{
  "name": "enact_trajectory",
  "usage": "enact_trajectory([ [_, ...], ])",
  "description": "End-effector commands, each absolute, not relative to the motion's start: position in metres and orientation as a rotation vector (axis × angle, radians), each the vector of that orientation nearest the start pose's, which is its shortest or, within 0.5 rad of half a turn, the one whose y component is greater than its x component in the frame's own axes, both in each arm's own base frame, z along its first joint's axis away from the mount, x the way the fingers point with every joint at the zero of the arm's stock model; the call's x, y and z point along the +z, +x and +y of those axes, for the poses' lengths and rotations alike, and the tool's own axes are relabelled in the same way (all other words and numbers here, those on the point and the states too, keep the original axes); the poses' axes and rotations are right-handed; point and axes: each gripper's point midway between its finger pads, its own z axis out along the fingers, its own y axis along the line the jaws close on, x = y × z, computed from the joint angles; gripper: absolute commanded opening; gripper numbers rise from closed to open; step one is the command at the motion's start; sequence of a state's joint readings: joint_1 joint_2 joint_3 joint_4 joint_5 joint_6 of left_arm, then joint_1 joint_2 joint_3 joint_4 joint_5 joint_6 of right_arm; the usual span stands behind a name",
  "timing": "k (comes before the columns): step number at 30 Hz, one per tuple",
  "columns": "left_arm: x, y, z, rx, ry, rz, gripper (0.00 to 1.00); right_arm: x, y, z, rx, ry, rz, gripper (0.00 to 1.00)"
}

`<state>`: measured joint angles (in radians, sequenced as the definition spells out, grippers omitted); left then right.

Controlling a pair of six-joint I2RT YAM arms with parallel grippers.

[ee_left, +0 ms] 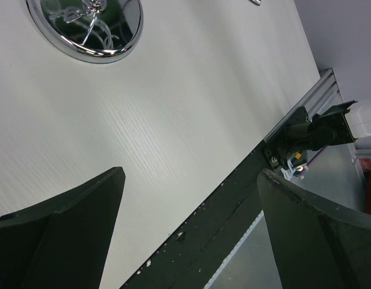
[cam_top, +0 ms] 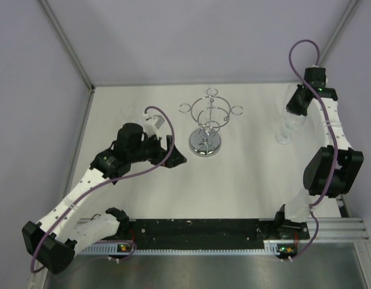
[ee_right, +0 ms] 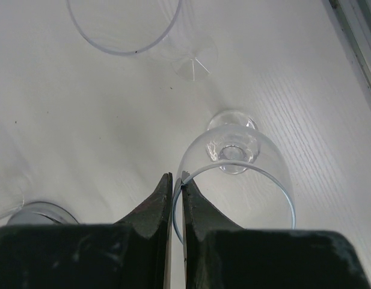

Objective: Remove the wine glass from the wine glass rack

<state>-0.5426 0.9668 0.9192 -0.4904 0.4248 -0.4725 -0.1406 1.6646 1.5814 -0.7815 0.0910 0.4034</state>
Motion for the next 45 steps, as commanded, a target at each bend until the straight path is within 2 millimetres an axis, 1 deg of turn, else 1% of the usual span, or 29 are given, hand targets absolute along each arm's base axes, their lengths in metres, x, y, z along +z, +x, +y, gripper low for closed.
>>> enact_trajectory([
  [1,0.23,0.209,-0.229,-1.031,0.348,2.196,0.98,0.23,0.442,-0.063,0.048,0.669,2.237,0.0],
  [6,0.229,0.209,-0.23,-1.033,0.352,2.197,0.98,0.222,0.443,-0.062,0.061,0.675,2.257,0.01],
  [10,0.229,0.208,-0.23,-1.034,0.356,2.197,0.98,0.221,0.443,-0.061,0.06,0.673,2.262,0.2],
  [14,0.229,0.208,-0.23,-1.04,0.358,2.197,0.97,0.225,0.442,-0.064,0.046,0.674,2.254,0.35],
  [16,0.228,0.208,-0.23,-1.039,0.356,2.199,0.97,0.23,0.441,-0.064,0.042,0.671,2.247,0.4],
  [19,0.228,0.208,-0.231,-1.04,0.358,2.197,0.97,0.243,0.438,-0.066,0.033,0.671,2.226,0.45],
  [22,0.229,0.208,-0.23,-1.035,0.356,2.195,0.97,0.263,0.435,-0.066,0.028,0.662,2.186,0.47],
  [25,0.229,0.208,-0.229,-1.032,0.355,2.192,0.97,0.286,0.429,-0.065,0.038,0.648,2.141,0.48],
  [30,0.228,0.21,-0.228,-1.016,0.348,2.194,0.97,0.323,0.414,-0.059,0.071,0.61,2.067,0.49],
  [33,0.228,0.212,-0.229,-1.014,0.347,2.194,0.96,0.351,0.406,-0.046,0.145,0.573,2.01,0.5],
  [35,0.226,0.213,-0.23,-1.014,0.349,2.2,0.96,0.365,0.406,-0.027,0.246,0.518,1.986,0.51],
  [38,0.222,0.216,-0.23,-1.005,0.337,2.216,0.96,0.383,0.413,0.009,0.388,0.401,1.972,0.52],
  [41,0.218,0.217,-0.23,-1.001,0.327,2.231,0.96,0.385,0.423,0.042,0.527,0.321,1.991,0.53],
  [43,0.217,0.217,-0.231,-1.001,0.331,2.233,0.95,0.383,0.432,0.065,0.664,0.279,2.001,0.53],
  [45,0.217,0.217,-0.23,-0.998,0.327,2.233,0.95,0.38,0.444,0.081,0.738,0.25,1.999,0.54],
])
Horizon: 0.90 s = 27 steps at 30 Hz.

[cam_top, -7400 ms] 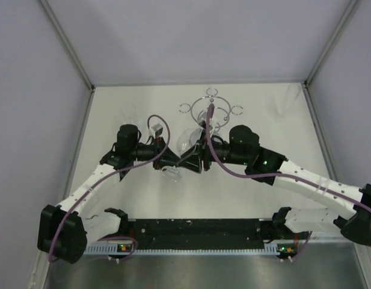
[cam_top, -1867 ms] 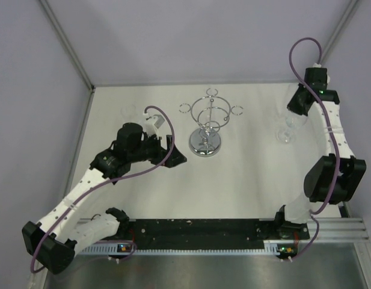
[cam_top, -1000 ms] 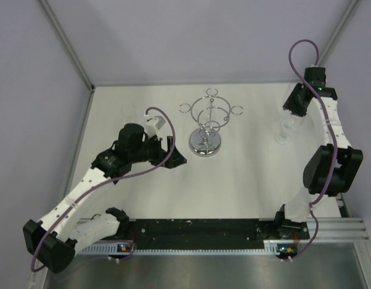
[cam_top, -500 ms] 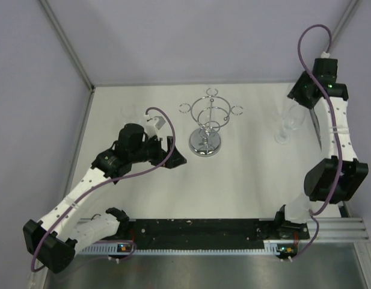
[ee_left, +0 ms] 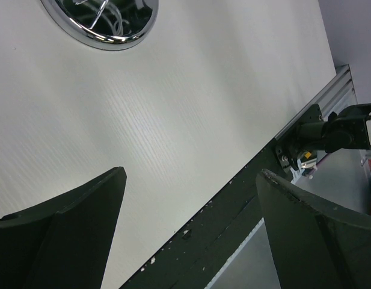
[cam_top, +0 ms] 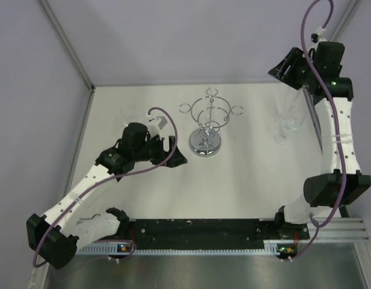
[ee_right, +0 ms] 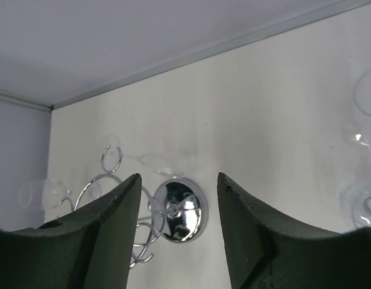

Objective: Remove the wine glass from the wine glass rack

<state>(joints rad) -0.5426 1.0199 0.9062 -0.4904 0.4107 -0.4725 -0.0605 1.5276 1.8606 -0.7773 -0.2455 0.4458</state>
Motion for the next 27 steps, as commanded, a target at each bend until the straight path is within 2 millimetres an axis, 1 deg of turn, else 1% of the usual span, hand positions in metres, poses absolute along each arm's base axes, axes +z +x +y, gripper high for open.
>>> enact_trajectory([
  [1,0.217,0.217,-0.23,-0.999,0.33,2.234,0.95,0.379,0.449,0.089,0.76,0.237,2.001,0.54],
  [2,0.216,0.217,-0.231,-1.002,0.333,2.234,0.96,0.376,0.456,0.092,0.778,0.229,2.0,0.54],
  [3,0.216,0.217,-0.231,-1.002,0.333,2.234,0.95,0.375,0.458,0.108,0.821,0.193,2.003,0.55],
  [7,0.215,0.217,-0.23,-0.996,0.334,2.24,0.96,0.363,0.477,0.14,0.932,0.134,2.007,0.56],
  [10,0.213,0.217,-0.229,-0.99,0.33,2.243,0.95,0.359,0.486,0.16,1.02,0.091,1.99,0.56],
  [15,0.211,0.217,-0.229,-0.984,0.329,2.25,0.95,0.341,0.503,0.183,1.1,0.088,2.007,0.56],
  [18,0.209,0.218,-0.229,-0.982,0.326,2.257,0.95,0.334,0.51,0.197,1.144,0.075,2.014,0.56],
  [24,0.208,0.217,-0.23,-0.99,0.332,2.262,0.95,0.326,0.515,0.223,1.243,0.05,2.008,0.56],
  [27,0.208,0.217,-0.23,-0.989,0.33,2.262,0.95,0.326,0.515,0.235,1.287,0.025,2.0,0.56],
])
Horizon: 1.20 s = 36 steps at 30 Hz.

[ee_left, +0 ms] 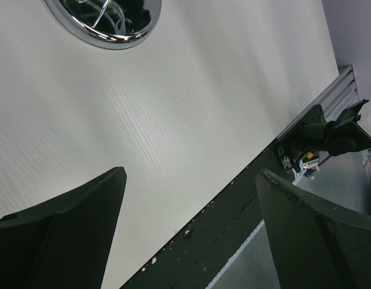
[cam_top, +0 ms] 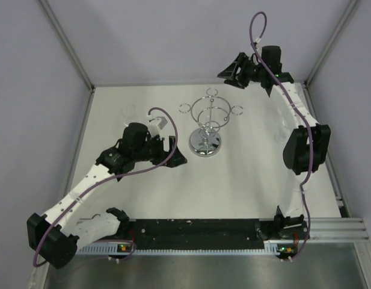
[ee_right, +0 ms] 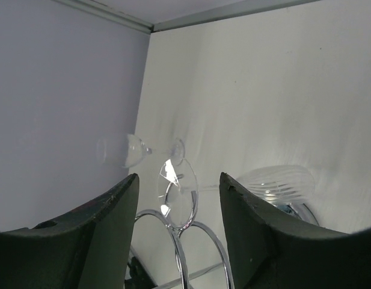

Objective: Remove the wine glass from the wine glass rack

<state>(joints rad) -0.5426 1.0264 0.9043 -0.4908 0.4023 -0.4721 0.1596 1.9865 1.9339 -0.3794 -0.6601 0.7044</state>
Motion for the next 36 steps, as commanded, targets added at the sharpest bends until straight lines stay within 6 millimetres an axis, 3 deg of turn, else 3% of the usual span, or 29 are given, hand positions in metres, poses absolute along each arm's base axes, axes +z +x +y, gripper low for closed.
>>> enact_trajectory([
  [1,0.208,0.217,-0.23,-0.988,0.331,2.262,0.95,0.325,0.515,0.237,1.292,0.024,2.003,0.56],
  [12,0.207,0.217,-0.23,-0.99,0.333,2.268,0.95,0.3,0.514,0.261,1.316,-0.012,2.053,0.55],
  [22,0.205,0.217,-0.229,-0.981,0.331,2.272,0.95,0.294,0.504,0.269,1.387,-0.061,2.068,0.46],
  [36,0.205,0.218,-0.229,-0.973,0.329,2.273,0.95,0.283,0.511,0.261,1.3,-0.031,2.076,0.47],
])
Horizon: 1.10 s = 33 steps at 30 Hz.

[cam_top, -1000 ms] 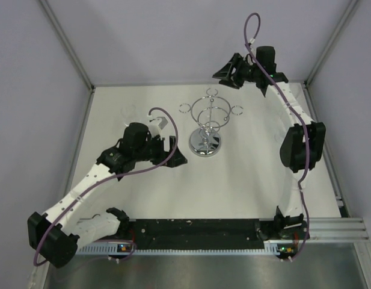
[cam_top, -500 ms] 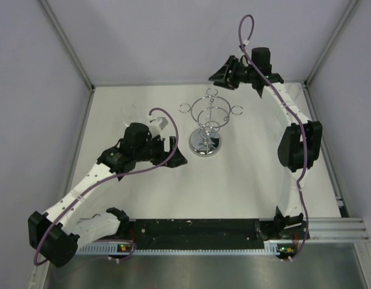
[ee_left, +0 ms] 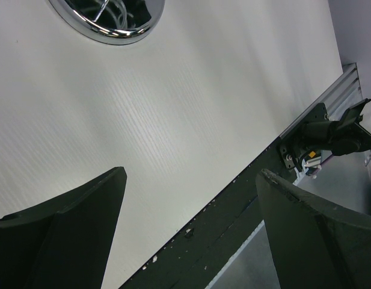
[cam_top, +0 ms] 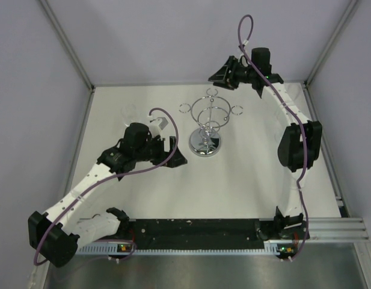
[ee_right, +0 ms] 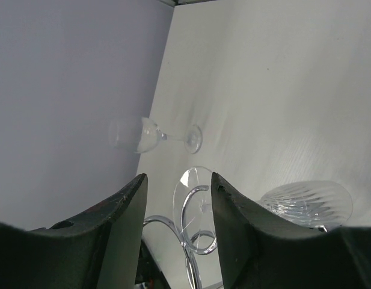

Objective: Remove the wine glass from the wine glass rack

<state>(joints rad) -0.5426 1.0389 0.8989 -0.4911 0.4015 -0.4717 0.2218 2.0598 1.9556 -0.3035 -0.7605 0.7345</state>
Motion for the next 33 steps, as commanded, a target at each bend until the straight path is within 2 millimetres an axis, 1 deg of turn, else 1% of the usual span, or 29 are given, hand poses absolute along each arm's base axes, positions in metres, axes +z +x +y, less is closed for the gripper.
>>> enact_trajectory([
  [1,0.205,0.218,-0.229,-0.975,0.33,2.273,0.95,0.282,0.512,0.26,1.289,-0.024,2.076,0.47],
  [7,0.204,0.218,-0.229,-0.976,0.33,2.275,0.95,0.288,0.517,0.26,1.275,-0.018,2.061,0.49],
  [13,0.204,0.218,-0.229,-0.975,0.33,2.273,0.95,0.275,0.52,0.259,1.254,-0.006,2.081,0.5],
  [18,0.204,0.218,-0.229,-0.975,0.33,2.276,0.95,0.274,0.519,0.256,1.245,-0.008,2.078,0.51],
  [25,0.203,0.217,-0.23,-0.981,0.331,2.279,0.95,0.286,0.514,0.257,1.253,-0.031,2.053,0.51],
  [33,0.202,0.218,-0.23,-0.984,0.332,2.284,0.95,0.293,0.51,0.258,1.26,-0.044,2.042,0.51],
])
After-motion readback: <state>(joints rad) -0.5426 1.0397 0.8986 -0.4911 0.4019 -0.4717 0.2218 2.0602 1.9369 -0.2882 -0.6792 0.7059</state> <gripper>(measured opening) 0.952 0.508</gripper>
